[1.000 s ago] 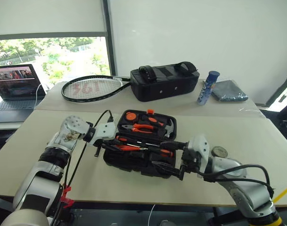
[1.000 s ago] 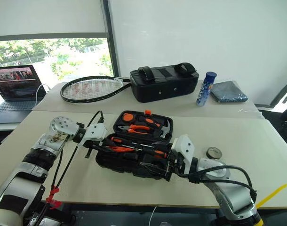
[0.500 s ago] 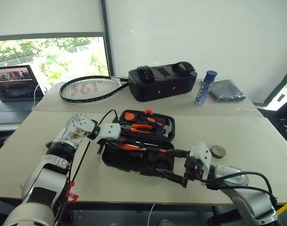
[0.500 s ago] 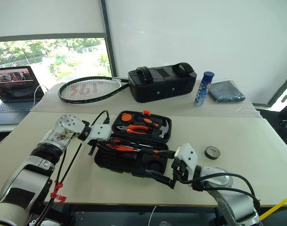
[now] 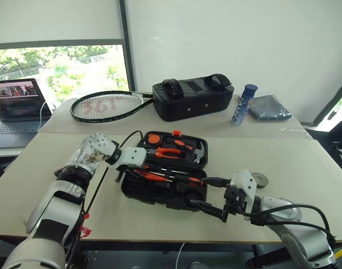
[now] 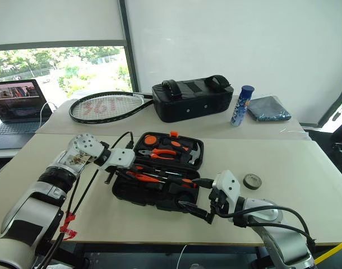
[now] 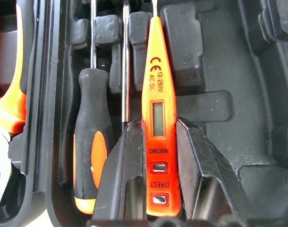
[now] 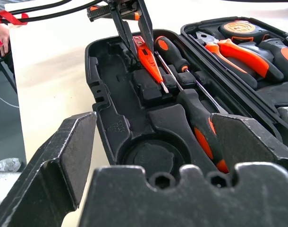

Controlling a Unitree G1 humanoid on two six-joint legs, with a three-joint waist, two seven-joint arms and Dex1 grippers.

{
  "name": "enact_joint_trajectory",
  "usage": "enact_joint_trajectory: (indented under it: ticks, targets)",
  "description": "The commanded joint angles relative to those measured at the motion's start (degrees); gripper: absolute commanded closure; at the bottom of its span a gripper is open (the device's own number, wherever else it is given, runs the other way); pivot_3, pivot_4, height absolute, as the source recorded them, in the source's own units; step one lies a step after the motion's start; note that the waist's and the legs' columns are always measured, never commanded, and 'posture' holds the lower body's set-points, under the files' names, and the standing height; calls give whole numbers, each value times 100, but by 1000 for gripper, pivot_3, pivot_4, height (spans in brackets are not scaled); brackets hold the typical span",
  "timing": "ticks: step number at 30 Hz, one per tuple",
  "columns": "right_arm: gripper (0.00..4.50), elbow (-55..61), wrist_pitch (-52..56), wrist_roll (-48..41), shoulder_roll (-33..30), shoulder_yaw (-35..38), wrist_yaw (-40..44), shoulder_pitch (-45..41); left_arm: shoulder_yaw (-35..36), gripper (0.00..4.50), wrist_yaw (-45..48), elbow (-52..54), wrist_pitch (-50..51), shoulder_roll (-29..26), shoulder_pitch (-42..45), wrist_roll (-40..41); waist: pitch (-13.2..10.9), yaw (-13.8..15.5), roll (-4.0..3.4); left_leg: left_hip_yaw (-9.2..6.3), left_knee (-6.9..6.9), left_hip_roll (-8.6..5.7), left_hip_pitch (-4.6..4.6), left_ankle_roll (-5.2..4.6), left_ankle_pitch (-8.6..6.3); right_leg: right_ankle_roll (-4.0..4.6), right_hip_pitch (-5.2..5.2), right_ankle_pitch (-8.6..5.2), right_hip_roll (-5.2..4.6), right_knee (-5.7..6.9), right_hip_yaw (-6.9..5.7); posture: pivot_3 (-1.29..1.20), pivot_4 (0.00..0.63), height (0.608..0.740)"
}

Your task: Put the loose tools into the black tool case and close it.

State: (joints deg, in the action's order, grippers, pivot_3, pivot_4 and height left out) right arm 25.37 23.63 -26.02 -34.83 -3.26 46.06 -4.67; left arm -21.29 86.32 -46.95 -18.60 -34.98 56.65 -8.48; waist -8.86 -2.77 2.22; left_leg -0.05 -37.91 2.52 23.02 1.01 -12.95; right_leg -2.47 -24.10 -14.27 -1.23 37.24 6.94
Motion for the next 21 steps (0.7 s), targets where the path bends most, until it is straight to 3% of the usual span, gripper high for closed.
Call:
enact_joint_trajectory:
  ticks: [1, 16, 18, 20, 21]
  targets:
    - [0, 74, -74, -19, -48, 157, 32, -116, -276, 4063, -13, -91, 231, -217, -45, -503, 0, -13, 0, 0, 0, 0, -4, 0, 0, -1, 2, -1, 1, 2, 1, 0, 150, 740]
    - [0, 6, -44, 7, -111, 148, 47, -258, -263, 4063, 214, 410, 590, -174, -323, -368, 1, -109, -1, 2, 0, -2, -19, -4, 3, -1, 3, -6, 3, 33, 10, 0, 150, 740]
    - [0, 5, -27, -8, -111, 157, 39, -255, -108, 3056, 238, 472, 537, -156, -318, -173, 2, -116, -1, 2, 0, -2, -18, -4, 3, 0, 3, -8, 3, 33, 10, 0, 150, 740]
    - [0, 0, -16, -17, -113, 159, 39, -255, 33, 2479, 241, 503, 442, -161, -277, -37, 1, -115, -1, 2, 0, -1, -13, -4, 2, 0, -4, -10, 3, 32, 9, 0, 150, 740]
    - [0, -5, -11, -21, -114, 157, 42, -258, 113, 2479, 264, 519, 410, -174, -244, 46, 1, -113, -1, 2, 0, -2, -11, -5, 2, 0, -4, -10, 2, 31, 9, 0, 150, 740]
